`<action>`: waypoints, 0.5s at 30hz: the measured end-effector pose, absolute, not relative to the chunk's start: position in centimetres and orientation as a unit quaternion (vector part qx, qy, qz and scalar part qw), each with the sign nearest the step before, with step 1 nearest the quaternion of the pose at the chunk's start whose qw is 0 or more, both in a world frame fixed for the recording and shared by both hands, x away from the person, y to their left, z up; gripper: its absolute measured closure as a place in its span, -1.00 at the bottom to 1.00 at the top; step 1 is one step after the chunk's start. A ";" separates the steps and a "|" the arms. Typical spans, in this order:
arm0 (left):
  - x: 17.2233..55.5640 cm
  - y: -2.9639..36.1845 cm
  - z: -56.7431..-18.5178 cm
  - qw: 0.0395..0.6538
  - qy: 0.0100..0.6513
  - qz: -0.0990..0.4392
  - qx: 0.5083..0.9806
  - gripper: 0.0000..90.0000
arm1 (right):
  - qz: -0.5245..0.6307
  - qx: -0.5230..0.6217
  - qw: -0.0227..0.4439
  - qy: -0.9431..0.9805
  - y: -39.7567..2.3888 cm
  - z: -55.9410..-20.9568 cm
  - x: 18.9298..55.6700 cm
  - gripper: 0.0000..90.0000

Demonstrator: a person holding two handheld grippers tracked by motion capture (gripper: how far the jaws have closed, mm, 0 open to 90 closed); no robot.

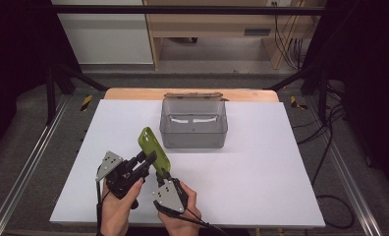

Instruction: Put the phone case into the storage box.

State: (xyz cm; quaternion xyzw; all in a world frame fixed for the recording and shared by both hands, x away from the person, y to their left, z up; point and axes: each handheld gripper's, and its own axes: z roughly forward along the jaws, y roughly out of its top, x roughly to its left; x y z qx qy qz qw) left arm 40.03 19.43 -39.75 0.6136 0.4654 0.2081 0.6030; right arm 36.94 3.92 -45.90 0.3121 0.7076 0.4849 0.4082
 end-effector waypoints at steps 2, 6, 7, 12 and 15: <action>40.1 19.6 -39.8 0.607 0.469 0.193 0.612 0.48 | 0.485 0.311 0.408 0.708 4.0 -45.9 36.9 0.73; 40.3 19.8 -40.0 0.611 0.469 0.181 0.612 0.52 | 0.485 0.313 0.406 0.708 4.1 -45.9 36.8 0.73; 40.3 19.8 -40.0 0.610 0.469 0.182 0.612 0.53 | 0.485 0.312 0.406 0.709 4.2 -46.0 36.7 0.73; 40.2 19.9 -40.4 0.615 0.469 0.177 0.609 0.60 | 0.485 0.313 0.402 0.711 4.5 -46.1 36.7 0.72; 40.2 20.0 -40.5 0.618 0.468 0.174 0.607 0.67 | 0.482 0.311 0.404 0.712 4.8 -46.3 36.5 0.70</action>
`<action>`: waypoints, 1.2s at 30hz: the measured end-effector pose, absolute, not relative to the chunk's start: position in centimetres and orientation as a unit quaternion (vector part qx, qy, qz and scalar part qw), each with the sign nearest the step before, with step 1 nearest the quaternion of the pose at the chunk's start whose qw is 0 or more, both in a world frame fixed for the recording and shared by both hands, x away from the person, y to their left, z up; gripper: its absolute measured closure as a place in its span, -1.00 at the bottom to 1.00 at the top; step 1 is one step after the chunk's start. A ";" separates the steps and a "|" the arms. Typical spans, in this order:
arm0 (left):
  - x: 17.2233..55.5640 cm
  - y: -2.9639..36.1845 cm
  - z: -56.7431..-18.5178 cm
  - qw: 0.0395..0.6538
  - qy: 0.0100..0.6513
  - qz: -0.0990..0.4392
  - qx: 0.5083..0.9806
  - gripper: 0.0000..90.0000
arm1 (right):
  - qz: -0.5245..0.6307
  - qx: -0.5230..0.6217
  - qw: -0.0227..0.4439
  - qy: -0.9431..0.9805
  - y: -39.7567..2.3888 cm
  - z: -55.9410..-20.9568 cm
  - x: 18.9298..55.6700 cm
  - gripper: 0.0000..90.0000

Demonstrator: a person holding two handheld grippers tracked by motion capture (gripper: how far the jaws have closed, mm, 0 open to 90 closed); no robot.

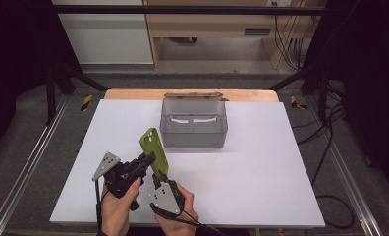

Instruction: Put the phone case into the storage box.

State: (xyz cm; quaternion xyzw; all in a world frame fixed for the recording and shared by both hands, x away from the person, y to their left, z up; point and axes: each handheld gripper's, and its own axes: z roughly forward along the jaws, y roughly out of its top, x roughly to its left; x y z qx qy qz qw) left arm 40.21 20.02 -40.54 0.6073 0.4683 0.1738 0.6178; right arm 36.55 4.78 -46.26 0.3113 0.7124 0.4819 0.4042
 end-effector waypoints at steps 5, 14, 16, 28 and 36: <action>40.2 20.1 -40.9 0.620 0.473 0.174 0.601 0.75 | 0.478 0.310 0.408 0.713 5.2 -46.7 36.5 0.64; 40.8 22.2 -41.0 0.618 0.482 0.201 0.587 0.77 | 0.502 0.303 0.377 0.717 5.0 -46.5 36.4 -0.01; 41.0 22.6 -41.2 0.615 0.485 0.204 0.587 0.77 | 0.492 0.306 0.354 0.734 4.7 -46.6 37.0 -0.17; 41.4 23.0 -41.2 0.600 0.471 0.222 0.607 0.77 | 0.472 0.304 0.225 0.796 -1.1 -45.9 42.5 -0.53; 41.6 23.7 -41.2 0.604 0.473 0.222 0.602 0.77 | 0.465 0.284 0.220 0.809 -5.0 -45.8 43.8 -0.73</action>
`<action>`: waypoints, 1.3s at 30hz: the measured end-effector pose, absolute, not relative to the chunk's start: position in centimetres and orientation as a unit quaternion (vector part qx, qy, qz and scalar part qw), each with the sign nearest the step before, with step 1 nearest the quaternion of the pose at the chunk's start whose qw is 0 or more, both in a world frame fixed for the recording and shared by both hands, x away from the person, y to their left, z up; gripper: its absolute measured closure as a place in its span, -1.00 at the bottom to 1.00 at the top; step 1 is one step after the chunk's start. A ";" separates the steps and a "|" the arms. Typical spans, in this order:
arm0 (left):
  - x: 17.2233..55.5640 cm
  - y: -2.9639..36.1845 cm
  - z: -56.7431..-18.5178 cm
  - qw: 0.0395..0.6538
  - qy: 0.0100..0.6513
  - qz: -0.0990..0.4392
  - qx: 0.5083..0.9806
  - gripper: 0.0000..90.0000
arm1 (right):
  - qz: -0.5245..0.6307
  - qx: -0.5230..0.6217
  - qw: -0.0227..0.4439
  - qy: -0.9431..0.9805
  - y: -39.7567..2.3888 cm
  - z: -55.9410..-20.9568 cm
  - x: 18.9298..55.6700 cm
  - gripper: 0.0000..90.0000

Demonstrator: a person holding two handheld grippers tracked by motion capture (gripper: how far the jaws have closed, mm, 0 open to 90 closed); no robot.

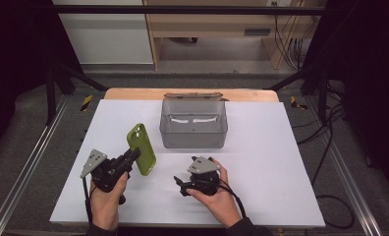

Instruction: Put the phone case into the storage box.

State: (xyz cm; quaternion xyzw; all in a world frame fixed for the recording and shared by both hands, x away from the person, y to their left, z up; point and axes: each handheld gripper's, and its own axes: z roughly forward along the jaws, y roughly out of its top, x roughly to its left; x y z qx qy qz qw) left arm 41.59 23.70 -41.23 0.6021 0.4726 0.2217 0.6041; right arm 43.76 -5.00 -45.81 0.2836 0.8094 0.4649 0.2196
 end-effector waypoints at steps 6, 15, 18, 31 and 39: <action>41.7 25.0 -41.3 0.615 0.475 0.217 0.590 0.77 | 0.478 0.290 0.214 0.802 -8.9 -45.0 44.3 -0.82; 41.9 26.2 -41.5 0.616 0.485 0.216 0.582 0.77 | 0.478 0.315 0.228 0.788 -13.0 -45.4 44.0 -0.86; 42.1 26.5 -41.6 0.623 0.486 0.199 0.580 0.77 | 0.491 0.319 0.229 0.778 -14.0 -45.0 43.9 -0.85; 41.9 27.4 -41.2 0.624 0.485 0.207 0.577 0.77 | 0.513 0.342 0.300 0.728 -18.4 -45.5 43.0 -0.90; 42.0 27.3 -41.1 0.617 0.482 0.212 0.585 0.77 | 0.523 0.345 0.333 0.705 -20.6 -45.6 42.4 -0.92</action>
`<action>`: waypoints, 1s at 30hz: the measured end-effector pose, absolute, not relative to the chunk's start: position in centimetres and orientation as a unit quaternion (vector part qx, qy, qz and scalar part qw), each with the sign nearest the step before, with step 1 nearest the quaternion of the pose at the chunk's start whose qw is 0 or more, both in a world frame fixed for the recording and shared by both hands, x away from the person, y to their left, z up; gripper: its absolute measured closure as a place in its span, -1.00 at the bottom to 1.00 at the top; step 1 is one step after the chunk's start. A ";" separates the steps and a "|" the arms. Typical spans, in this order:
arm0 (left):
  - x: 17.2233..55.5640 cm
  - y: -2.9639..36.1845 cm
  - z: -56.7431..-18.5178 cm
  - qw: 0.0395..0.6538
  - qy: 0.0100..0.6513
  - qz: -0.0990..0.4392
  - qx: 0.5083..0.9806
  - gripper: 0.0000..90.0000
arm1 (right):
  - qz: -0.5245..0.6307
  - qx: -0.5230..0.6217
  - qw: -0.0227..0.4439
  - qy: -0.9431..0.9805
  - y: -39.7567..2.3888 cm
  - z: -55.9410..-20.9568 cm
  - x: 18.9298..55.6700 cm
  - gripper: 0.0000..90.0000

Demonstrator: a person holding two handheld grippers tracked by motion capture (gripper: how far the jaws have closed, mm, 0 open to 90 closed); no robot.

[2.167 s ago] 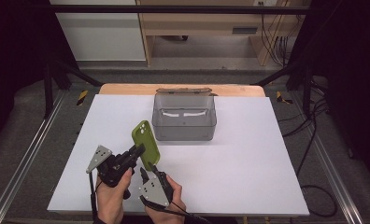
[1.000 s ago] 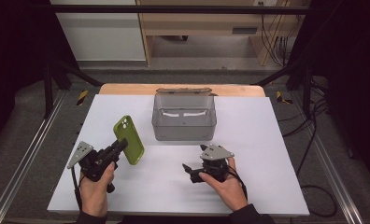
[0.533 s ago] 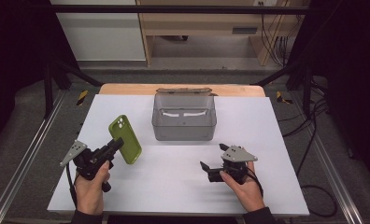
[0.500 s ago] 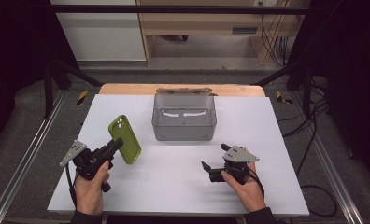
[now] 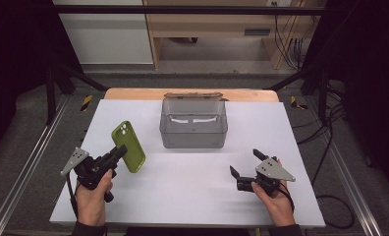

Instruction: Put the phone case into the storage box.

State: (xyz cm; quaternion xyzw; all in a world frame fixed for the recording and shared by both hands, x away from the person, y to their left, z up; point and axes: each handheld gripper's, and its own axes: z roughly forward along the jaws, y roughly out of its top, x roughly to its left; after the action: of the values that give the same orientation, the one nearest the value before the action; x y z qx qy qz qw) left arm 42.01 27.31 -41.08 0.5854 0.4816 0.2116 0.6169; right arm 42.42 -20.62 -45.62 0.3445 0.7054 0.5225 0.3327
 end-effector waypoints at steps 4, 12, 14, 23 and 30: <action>41.7 27.1 -40.5 0.621 0.477 0.215 0.584 0.77 | 0.521 0.353 0.341 0.699 -21.4 -45.6 42.4 -0.92; 41.5 27.0 -40.3 0.622 0.476 0.213 0.584 0.77 | 0.507 0.364 0.353 0.697 -21.4 -45.5 42.7 -0.95; 41.6 26.8 -40.4 0.622 0.477 0.208 0.585 0.77 | 0.504 0.362 0.351 0.701 -21.4 -45.5 42.7 -0.94; 41.6 26.9 -40.5 0.627 0.484 0.207 0.574 0.77 | 0.512 0.354 0.347 0.702 -21.2 -45.5 42.6 -0.94; 41.6 27.1 -40.4 0.625 0.484 0.211 0.575 0.77 | 0.515 0.338 0.354 0.704 -21.3 -45.5 42.5 -0.92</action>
State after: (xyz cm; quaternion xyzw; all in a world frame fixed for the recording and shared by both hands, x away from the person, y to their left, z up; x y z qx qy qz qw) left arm 41.59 27.07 -40.45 0.5748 0.4845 0.2113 0.6247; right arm 42.54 -21.29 -45.52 0.3382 0.7036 0.5147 0.3544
